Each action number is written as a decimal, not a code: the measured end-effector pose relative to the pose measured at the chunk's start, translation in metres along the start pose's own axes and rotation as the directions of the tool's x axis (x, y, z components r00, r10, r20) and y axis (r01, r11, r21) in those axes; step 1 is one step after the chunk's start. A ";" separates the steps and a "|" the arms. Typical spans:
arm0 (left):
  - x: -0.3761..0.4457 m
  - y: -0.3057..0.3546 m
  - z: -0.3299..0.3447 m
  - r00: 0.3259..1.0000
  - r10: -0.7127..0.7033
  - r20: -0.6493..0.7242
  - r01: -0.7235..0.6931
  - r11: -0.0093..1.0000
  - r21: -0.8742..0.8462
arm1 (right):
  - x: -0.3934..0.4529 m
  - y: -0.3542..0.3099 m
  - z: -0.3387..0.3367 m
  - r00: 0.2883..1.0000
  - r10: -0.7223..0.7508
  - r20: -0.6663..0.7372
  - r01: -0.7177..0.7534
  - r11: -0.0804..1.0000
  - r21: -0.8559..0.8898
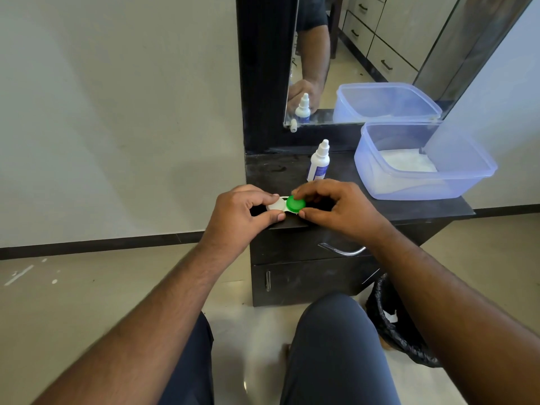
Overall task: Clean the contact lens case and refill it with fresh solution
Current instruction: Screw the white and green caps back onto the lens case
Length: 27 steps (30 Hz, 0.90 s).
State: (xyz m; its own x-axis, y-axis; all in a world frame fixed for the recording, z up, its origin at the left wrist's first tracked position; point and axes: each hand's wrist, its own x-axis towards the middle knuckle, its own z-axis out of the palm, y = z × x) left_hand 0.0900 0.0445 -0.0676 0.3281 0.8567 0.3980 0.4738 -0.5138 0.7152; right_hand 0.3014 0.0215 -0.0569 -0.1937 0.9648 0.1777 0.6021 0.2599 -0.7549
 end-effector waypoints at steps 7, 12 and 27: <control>0.000 0.000 -0.001 1.000 0.001 0.009 -0.001 1.000 -0.009 | 0.000 -0.005 -0.003 0.999 0.031 0.020 -0.031 1.000 -0.006; 0.000 -0.001 -0.001 1.000 0.003 0.005 -0.003 1.000 -0.003 | 0.004 -0.008 0.001 0.998 0.059 0.005 -0.059 0.998 -0.030; 0.000 -0.002 0.000 1.000 -0.004 0.020 0.004 1.000 0.009 | 0.009 -0.008 -0.005 0.992 0.111 0.054 -0.107 0.992 -0.069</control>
State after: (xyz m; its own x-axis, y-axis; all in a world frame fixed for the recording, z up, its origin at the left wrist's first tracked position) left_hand 0.0888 0.0457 -0.0685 0.3423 0.8576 0.3840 0.4824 -0.5111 0.7114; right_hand 0.2989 0.0282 -0.0461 -0.1670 0.9842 0.0583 0.6712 0.1568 -0.7245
